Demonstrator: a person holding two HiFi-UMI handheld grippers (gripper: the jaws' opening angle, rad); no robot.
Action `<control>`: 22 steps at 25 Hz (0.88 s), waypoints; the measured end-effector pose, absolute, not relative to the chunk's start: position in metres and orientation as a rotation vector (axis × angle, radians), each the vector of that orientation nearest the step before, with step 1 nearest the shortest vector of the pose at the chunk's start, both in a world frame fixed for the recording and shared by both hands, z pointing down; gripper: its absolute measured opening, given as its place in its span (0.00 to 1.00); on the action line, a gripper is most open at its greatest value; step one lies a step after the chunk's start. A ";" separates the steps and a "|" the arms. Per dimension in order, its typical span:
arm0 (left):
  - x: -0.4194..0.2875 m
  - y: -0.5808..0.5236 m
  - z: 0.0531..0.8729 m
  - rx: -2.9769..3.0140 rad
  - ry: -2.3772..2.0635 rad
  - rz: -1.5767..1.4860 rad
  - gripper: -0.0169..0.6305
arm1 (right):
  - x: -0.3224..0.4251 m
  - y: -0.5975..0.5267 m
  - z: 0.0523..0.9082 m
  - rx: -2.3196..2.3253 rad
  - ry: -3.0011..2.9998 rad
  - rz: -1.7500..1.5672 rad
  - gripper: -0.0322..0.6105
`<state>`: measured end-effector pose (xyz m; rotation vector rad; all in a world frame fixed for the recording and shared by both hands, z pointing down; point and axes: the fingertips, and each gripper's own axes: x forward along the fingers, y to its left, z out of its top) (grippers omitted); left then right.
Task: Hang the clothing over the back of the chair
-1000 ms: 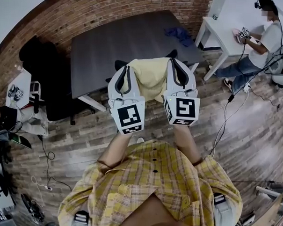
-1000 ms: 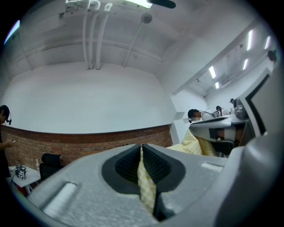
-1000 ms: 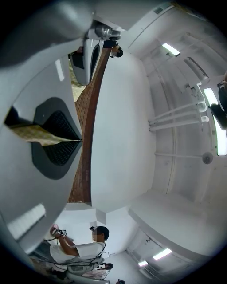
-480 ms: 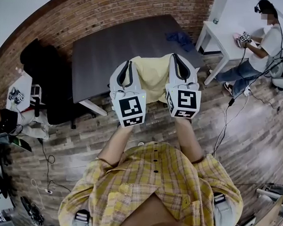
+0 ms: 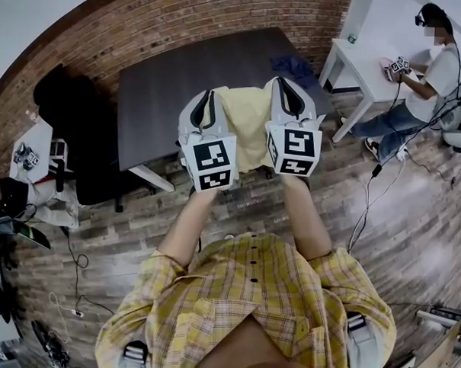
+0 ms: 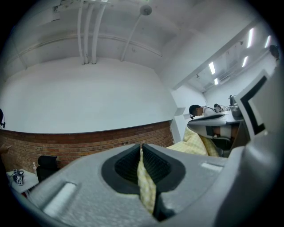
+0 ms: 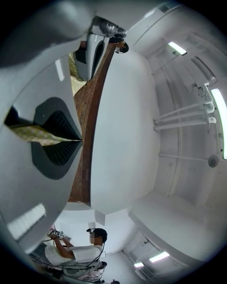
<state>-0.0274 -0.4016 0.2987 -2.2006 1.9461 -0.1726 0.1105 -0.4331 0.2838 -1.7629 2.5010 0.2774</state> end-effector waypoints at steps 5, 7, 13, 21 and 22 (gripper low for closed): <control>-0.033 -0.419 0.303 -2.215 1.961 -0.197 0.05 | 0.103 -0.451 0.287 -1.778 2.507 0.271 0.07; -0.036 -0.425 0.306 -2.222 1.962 -0.206 0.05 | 0.100 -0.457 0.290 -1.790 2.513 0.269 0.07; -0.036 -0.439 0.311 -2.233 1.970 -0.221 0.05 | 0.101 -0.474 0.296 -1.813 2.511 0.261 0.07; -0.038 -0.455 0.317 -2.265 1.990 -0.234 0.05 | 0.094 -0.491 0.304 -1.834 2.539 0.232 0.07; -0.038 -0.457 0.317 -2.267 1.991 -0.232 0.05 | 0.093 -0.493 0.305 -1.834 2.542 0.230 0.07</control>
